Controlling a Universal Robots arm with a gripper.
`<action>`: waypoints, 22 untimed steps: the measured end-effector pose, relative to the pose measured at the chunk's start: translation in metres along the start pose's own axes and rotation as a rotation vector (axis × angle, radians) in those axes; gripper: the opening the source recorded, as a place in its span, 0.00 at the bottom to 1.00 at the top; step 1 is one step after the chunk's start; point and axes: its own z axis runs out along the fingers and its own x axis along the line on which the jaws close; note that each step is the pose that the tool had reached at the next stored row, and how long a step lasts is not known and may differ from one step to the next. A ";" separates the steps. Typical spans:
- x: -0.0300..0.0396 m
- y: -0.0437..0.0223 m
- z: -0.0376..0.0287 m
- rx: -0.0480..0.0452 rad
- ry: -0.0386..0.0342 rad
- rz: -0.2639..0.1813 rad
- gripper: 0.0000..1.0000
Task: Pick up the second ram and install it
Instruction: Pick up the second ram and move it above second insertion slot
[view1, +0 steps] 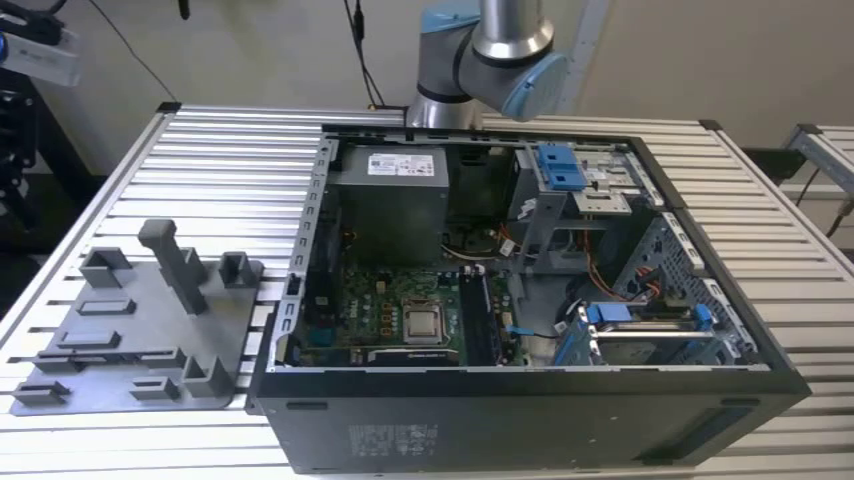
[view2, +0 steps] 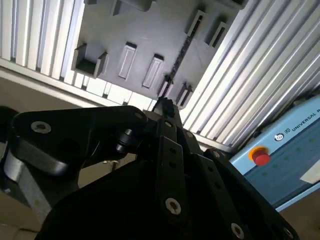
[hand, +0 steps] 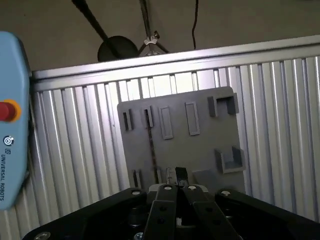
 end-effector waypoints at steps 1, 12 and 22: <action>0.0000 0.0000 0.0004 -0.0001 0.0008 -0.018 0.11; 0.0000 -0.0001 0.0020 0.0096 0.0040 -0.108 0.11; 0.0000 -0.0001 0.0021 0.0102 0.0039 -0.109 0.36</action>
